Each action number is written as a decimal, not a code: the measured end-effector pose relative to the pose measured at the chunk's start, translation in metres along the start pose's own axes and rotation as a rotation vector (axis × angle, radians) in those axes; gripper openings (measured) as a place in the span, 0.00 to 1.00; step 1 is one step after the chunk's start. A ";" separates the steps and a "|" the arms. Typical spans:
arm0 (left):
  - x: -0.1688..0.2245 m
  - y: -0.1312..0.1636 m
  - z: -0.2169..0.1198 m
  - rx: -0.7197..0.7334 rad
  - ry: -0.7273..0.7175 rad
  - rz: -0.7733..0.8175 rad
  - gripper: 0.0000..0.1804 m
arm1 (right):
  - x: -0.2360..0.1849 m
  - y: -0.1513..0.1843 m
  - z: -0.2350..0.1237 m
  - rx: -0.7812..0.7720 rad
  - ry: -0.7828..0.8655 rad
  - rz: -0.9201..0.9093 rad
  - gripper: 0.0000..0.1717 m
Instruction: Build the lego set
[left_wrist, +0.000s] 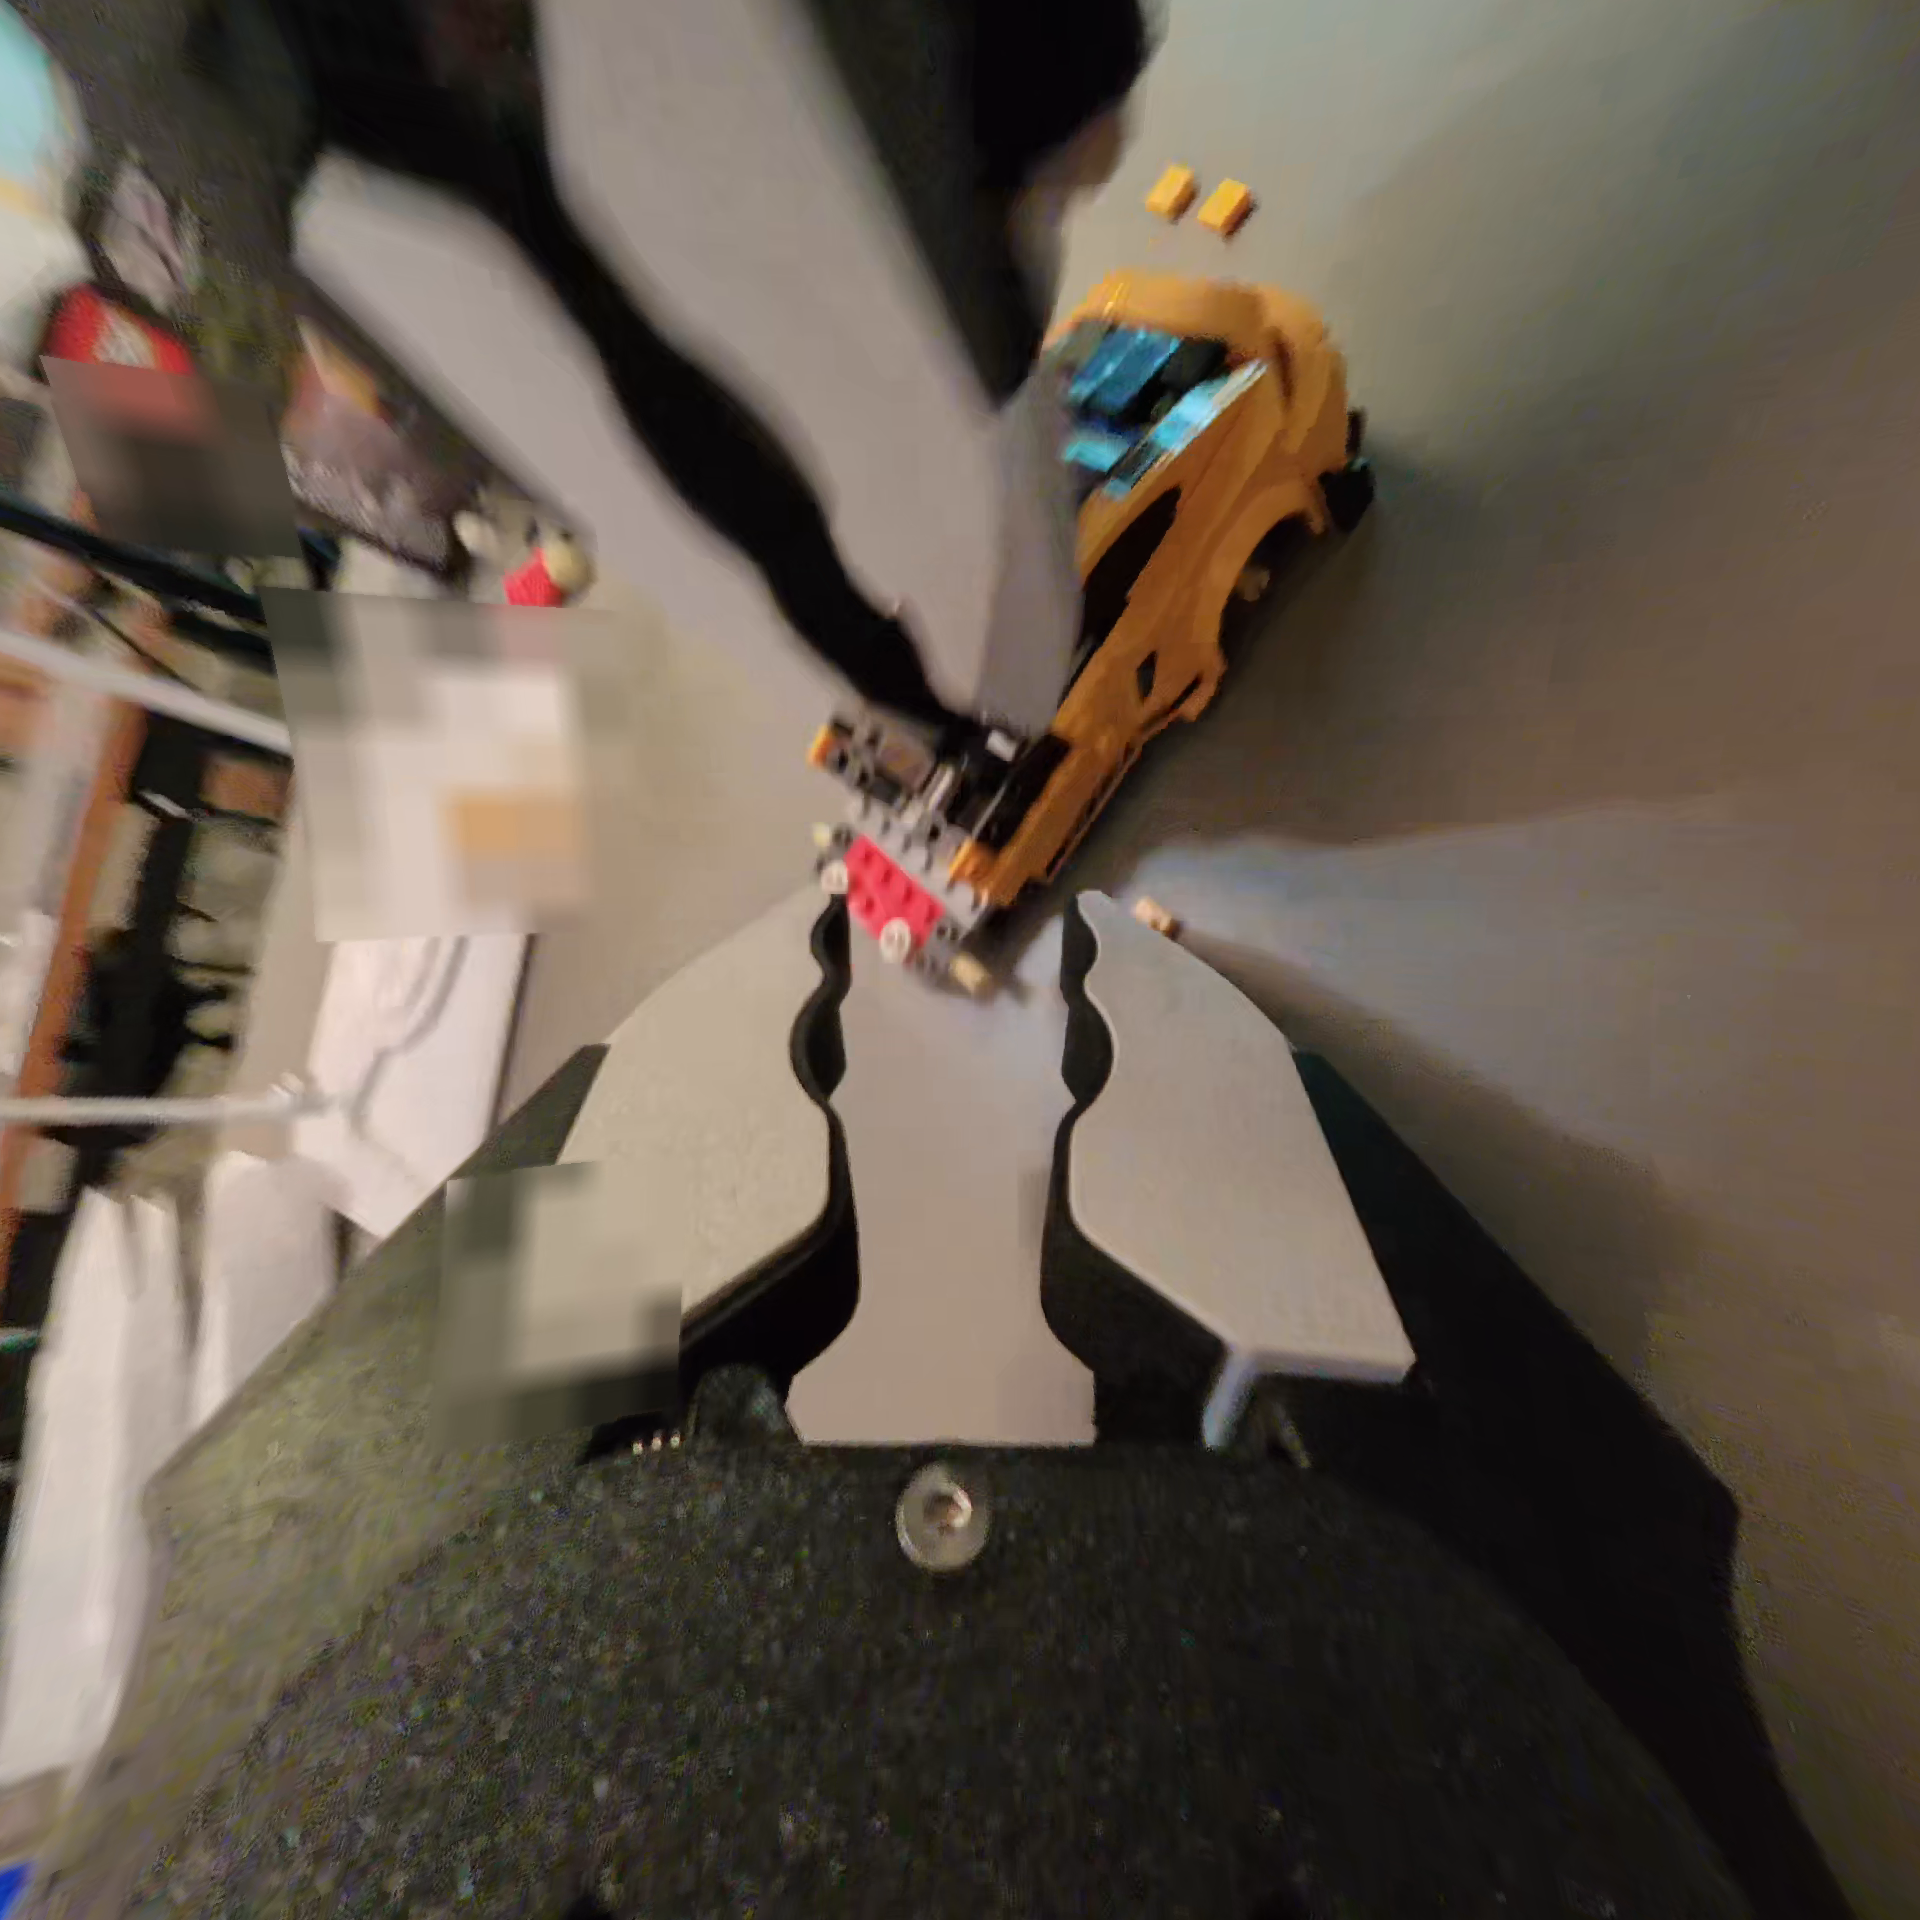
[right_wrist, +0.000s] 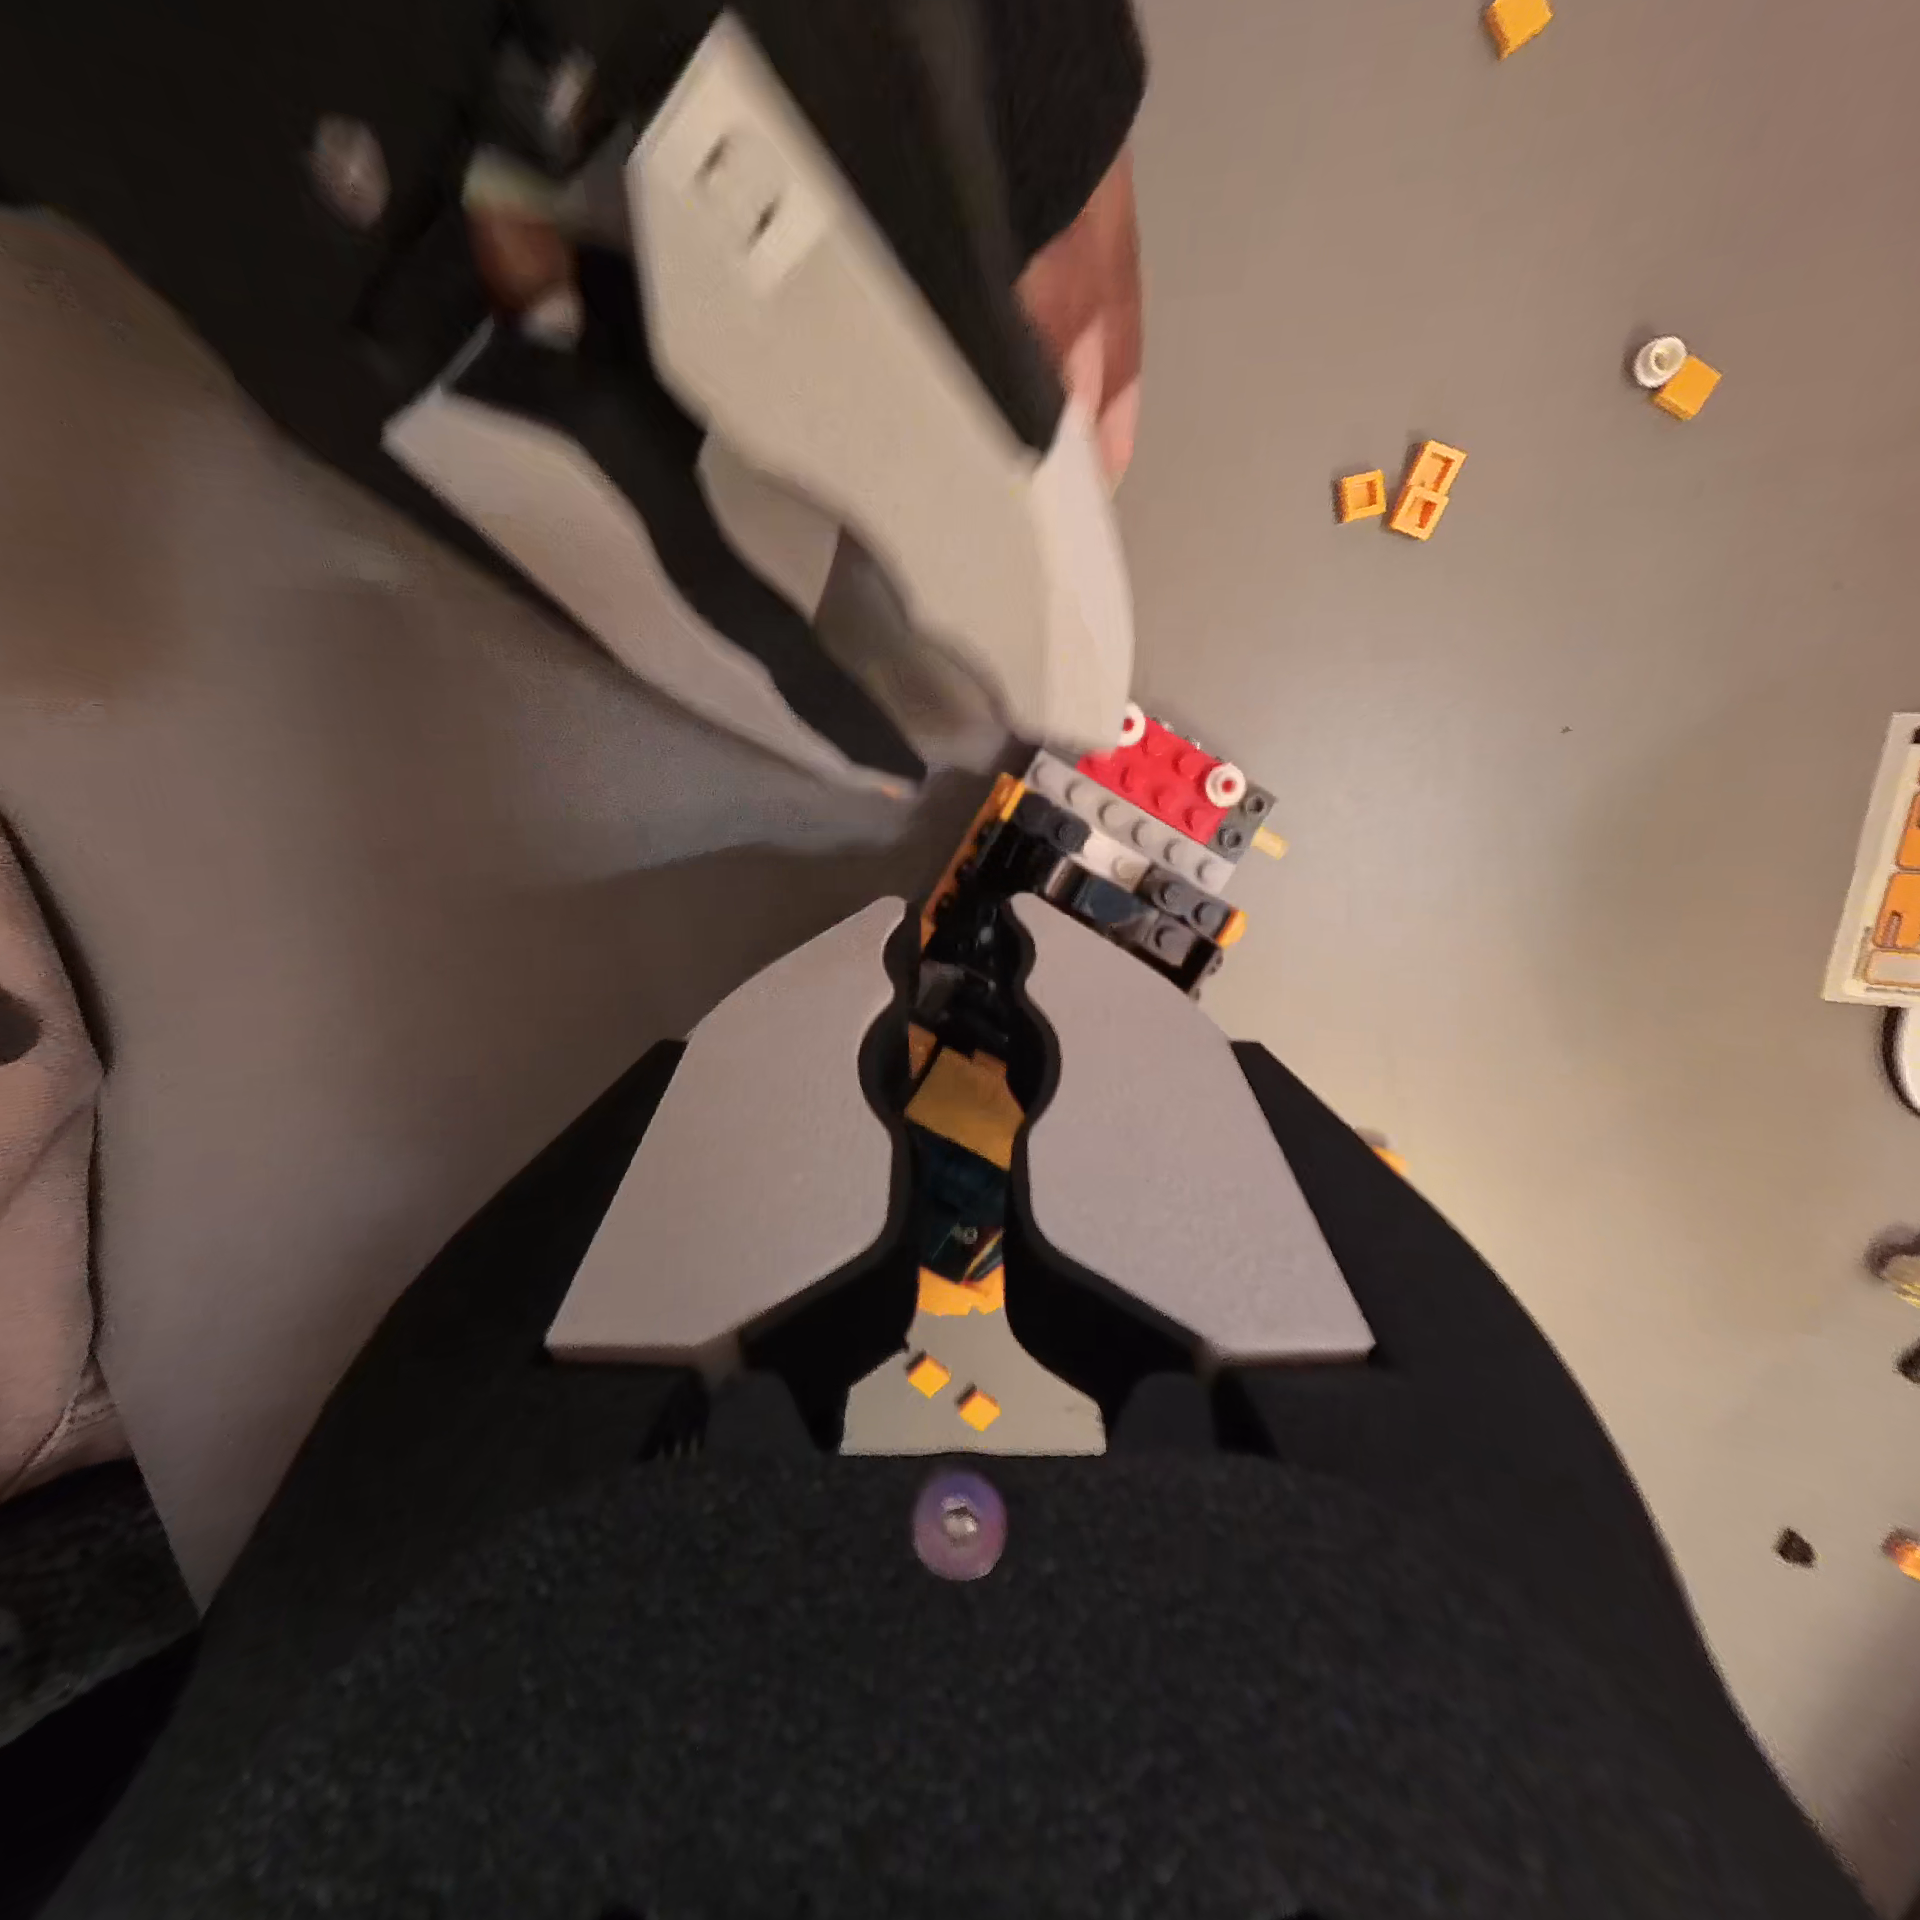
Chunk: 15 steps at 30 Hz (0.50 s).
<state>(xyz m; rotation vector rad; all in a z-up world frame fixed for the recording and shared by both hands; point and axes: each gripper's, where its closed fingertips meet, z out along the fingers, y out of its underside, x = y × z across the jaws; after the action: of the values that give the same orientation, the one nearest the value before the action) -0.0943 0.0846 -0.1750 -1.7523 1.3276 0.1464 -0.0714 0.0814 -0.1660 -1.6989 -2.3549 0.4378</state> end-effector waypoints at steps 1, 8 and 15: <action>-0.002 0.008 -0.002 -0.015 0.036 -0.063 0.22 | 0.000 0.004 -0.002 -0.010 0.024 -0.015 0.08; -0.010 0.016 0.002 0.063 0.317 -0.255 0.29 | -0.002 0.005 0.006 -0.141 0.101 -0.110 0.11; -0.019 0.023 -0.005 0.118 0.376 -0.355 0.32 | 0.001 0.005 0.010 -0.222 0.038 -0.064 0.12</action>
<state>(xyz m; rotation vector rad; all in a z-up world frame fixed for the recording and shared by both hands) -0.1233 0.0944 -0.1749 -1.9423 1.2256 -0.4711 -0.0707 0.0824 -0.1766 -1.6976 -2.5014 0.1356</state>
